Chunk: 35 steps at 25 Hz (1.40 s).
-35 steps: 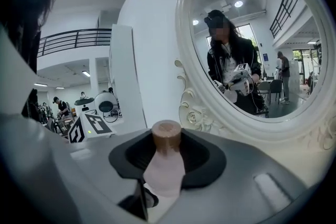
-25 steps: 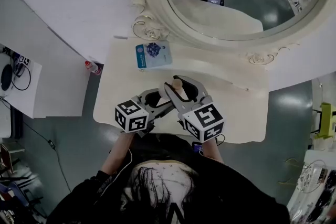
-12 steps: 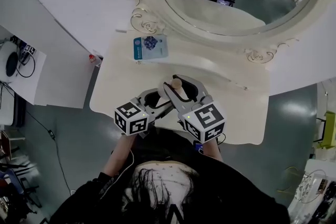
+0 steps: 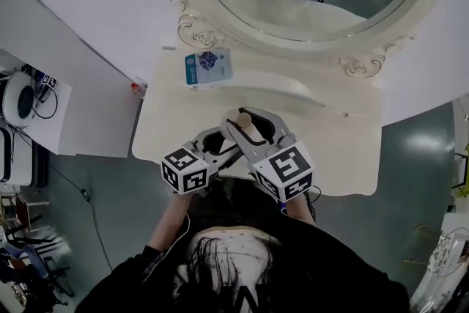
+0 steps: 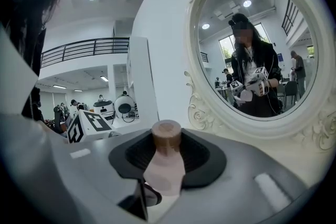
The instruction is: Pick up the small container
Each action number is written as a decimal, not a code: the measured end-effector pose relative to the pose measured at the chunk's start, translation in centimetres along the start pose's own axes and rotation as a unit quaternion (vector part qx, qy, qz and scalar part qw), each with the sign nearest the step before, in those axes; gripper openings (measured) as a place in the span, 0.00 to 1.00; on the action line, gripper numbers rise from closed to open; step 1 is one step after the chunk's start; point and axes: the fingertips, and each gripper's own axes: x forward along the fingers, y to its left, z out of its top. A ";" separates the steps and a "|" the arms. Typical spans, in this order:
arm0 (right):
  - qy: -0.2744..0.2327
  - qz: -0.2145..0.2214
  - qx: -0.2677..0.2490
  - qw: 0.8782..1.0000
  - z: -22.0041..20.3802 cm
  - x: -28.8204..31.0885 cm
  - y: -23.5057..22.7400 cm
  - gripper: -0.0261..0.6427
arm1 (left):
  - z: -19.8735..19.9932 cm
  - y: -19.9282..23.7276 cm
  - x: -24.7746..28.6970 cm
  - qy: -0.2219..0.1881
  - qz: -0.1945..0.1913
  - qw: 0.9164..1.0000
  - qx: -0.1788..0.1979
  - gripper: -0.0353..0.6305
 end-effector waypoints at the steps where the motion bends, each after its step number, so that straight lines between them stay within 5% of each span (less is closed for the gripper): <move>1: -0.001 -0.001 0.001 1.000 0.0 -0.1 0.1 0.25 | 0.0 -0.1 -0.1 0.001 -0.001 1.000 0.001 0.37; 11: -0.002 -0.021 0.005 1.000 -0.5 -0.5 4.3 0.25 | -1.7 -1.5 -3.9 0.007 -0.019 1.000 0.002 0.37; 35: 0.010 -0.063 0.010 0.998 -4.8 -0.7 24.8 0.25 | -10.9 -6.3 -22.3 0.016 -0.069 0.997 0.005 0.37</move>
